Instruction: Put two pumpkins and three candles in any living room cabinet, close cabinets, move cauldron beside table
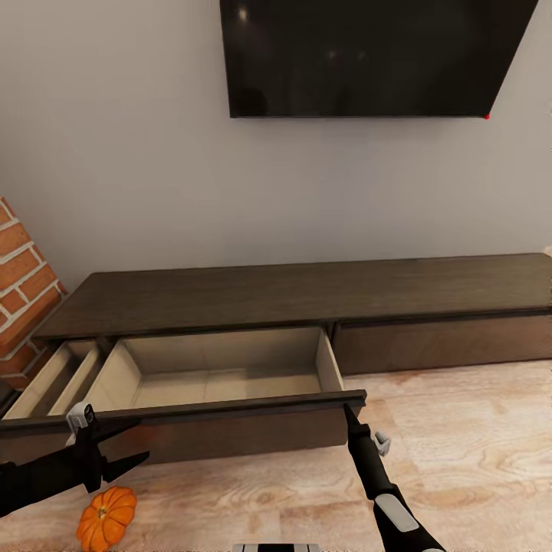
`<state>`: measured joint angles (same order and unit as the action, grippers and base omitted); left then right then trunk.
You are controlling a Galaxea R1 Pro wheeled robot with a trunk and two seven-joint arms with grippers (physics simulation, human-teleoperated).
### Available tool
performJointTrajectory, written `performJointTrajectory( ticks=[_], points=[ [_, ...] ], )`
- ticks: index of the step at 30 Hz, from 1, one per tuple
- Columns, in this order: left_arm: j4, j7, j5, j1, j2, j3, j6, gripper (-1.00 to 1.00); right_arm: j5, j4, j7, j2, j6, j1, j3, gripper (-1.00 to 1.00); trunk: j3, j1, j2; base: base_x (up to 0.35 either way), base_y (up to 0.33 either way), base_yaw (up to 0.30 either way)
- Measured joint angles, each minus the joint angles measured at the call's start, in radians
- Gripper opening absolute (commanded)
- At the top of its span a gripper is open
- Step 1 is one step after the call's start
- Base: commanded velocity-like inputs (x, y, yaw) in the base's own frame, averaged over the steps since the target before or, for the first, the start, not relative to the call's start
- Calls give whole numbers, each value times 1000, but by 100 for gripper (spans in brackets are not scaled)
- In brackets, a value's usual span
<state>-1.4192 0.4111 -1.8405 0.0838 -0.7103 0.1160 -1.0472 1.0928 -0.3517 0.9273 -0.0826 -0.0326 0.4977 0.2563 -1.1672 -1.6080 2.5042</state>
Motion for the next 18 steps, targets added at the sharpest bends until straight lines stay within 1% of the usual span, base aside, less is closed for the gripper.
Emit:
performJointTrajectory(
  ticks=[6,11,18],
  points=[
    [0,0,0,0,0,0,0,100,0,1,1,-1,-1,0,1,-100,0,0,0,-14,0,0],
    [0,0,0,0,0,0,0,100,0,0,0,-1,0,0,3,-100,0,0,0,-75,0,0],
    [0,0,0,0,0,0,0,100,0,0,1,-1,0,0,3,-100,0,0,0,-8,0,0]
  ],
)
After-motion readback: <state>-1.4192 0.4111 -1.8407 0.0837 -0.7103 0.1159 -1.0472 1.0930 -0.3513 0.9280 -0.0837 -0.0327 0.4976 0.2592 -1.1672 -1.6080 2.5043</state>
